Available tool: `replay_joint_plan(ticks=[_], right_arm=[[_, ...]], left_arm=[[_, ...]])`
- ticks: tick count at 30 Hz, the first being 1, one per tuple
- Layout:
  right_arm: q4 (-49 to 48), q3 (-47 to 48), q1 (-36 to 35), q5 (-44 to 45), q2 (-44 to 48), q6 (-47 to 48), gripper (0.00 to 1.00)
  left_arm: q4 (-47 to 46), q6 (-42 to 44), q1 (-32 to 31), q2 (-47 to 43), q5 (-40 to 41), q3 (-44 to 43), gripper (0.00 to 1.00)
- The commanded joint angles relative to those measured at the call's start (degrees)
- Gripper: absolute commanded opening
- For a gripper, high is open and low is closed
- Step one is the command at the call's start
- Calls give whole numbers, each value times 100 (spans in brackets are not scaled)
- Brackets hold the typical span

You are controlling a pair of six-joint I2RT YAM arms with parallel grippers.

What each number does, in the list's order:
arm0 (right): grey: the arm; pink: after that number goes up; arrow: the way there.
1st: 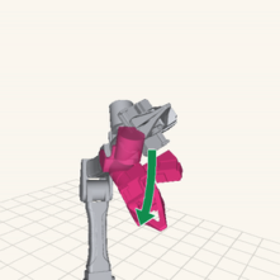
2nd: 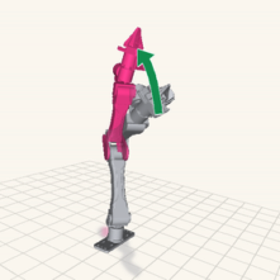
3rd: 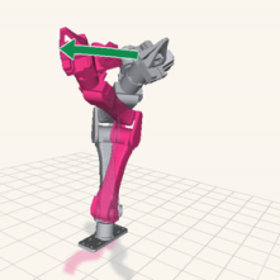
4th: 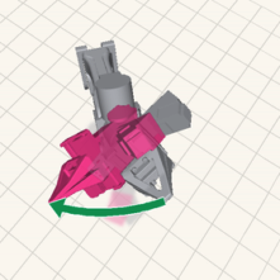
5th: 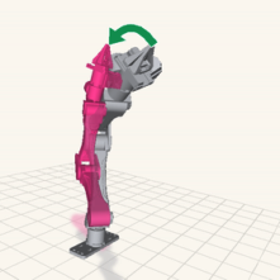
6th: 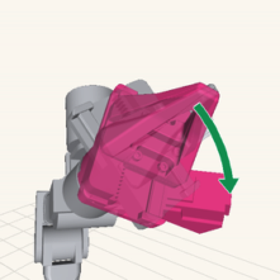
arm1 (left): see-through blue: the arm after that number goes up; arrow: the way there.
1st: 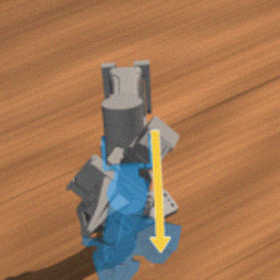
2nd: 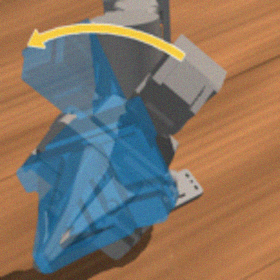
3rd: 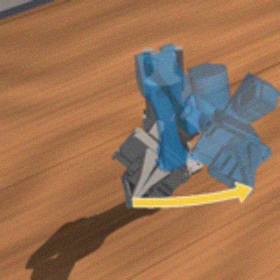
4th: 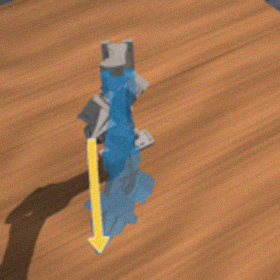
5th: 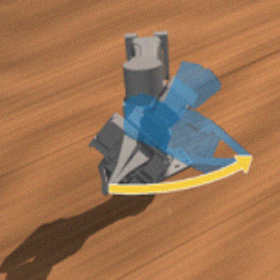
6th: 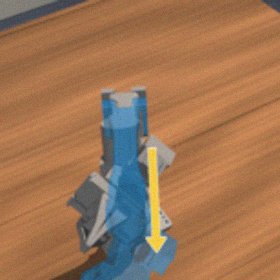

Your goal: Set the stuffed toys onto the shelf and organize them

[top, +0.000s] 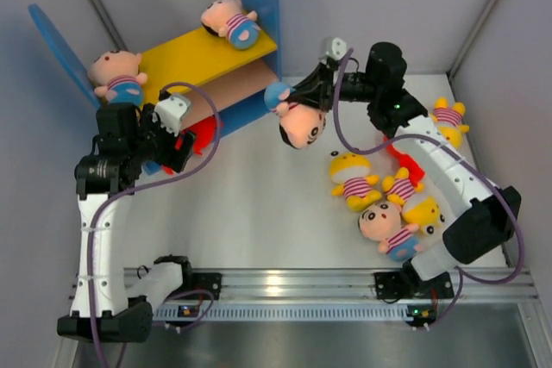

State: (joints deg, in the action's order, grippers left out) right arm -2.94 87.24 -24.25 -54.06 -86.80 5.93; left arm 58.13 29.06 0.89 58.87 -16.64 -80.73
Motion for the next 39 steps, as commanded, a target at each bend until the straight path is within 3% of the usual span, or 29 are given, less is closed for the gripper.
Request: replay_joint_plan(ticks=[1,3,9,12,13,16,21,29,35,36,37,39], right_arm=[[644,91,-604,-1052,-82,1602,0],[1101,309,-1026,-1062,-205,2154,0],[2162,644,-1837,-1168,-688,3516,6],[2762,1039,-2328,-1080,-1048,4115,4],[2999,1127,-2408,-1019,-1214,4187,4],[3351,1383,-2716,-730,-1479,4398,2],[3476,1594,-3147,-570,-1708,4724,1],[3423,1831,-3174,-658,-1796,4768,0],[3221,1919,-3270,-693,-1919,4680,0],[3195,1972,-3279,-719,-1928,4628,0],[3090,1972,-3288,-763,-1945,4584,0],[2958,1920,-3288,-799,-1937,4496,0]], left_arm=[[85,-6,-53,-270,-1041,-40,80],[93,143,-62,-481,-1444,91,81],[208,1697,-220,-1026,-1991,776,84],[199,3145,-220,-1684,-2526,1407,84],[199,4046,-220,-1912,-2719,1593,84],[190,4897,-220,-2546,-2897,2087,84],[190,4873,-220,-2626,-3161,2123,81],[208,4521,-220,-2645,-3556,2343,79],[208,4354,-220,-2328,-3864,2114,61],[216,4336,-220,-2319,-3855,2114,54],[208,4284,-220,-2319,-3838,2114,30],[216,4205,-220,-2319,-3794,2149,24]])
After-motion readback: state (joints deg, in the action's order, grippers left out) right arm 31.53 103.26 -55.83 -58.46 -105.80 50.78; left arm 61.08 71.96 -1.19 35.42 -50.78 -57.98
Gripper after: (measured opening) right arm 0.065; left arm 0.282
